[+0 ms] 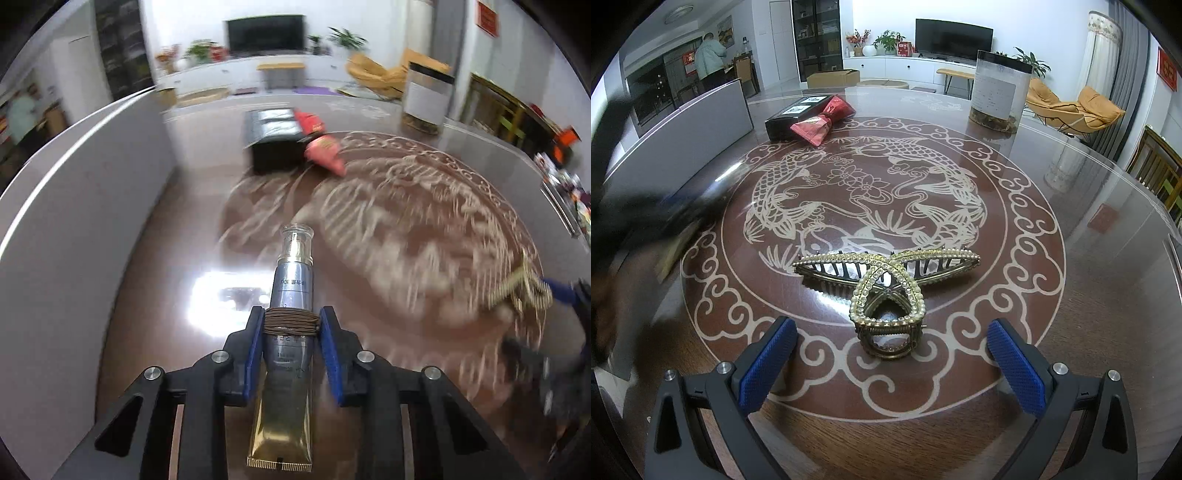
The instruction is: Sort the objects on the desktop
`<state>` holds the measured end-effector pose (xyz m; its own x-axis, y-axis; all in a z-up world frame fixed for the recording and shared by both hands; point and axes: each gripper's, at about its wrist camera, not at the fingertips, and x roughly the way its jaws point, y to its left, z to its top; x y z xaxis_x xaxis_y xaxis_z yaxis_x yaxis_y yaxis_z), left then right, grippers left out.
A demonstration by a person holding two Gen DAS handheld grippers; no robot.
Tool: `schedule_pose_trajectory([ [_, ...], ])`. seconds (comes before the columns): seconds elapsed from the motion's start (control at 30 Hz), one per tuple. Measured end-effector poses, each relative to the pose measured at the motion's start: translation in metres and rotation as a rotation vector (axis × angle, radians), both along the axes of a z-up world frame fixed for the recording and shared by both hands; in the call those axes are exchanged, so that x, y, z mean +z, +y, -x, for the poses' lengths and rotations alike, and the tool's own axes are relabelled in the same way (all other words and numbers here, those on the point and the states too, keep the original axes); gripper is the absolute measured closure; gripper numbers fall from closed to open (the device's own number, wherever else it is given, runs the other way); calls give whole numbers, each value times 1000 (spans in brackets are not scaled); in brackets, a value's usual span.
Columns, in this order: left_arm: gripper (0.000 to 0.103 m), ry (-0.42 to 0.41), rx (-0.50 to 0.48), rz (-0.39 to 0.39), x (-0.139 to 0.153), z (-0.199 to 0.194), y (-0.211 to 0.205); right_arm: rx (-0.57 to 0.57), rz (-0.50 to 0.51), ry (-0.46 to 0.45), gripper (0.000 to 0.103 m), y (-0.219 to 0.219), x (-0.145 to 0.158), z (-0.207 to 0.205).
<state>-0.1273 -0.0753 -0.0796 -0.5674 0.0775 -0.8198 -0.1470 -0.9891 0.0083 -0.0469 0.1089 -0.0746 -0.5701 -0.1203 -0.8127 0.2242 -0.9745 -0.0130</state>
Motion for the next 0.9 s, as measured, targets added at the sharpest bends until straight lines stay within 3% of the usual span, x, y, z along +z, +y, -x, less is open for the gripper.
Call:
schedule_pose_trajectory([
  [0.03,70,18,46,0,-1,-16,-9,0,0,0,0,0,0,0],
  [0.1,36,38,105,6,-5,-26,-17,0,0,0,0,0,0,0],
  [0.13,2,20,152,14,-10,-28,-24,0,0,0,0,0,0,0],
  [0.23,0,-3,179,-20,-12,-24,-35,0,0,0,0,0,0,0],
  [0.9,0,-2,159,-5,-14,-23,-31,0,0,0,0,0,0,0],
])
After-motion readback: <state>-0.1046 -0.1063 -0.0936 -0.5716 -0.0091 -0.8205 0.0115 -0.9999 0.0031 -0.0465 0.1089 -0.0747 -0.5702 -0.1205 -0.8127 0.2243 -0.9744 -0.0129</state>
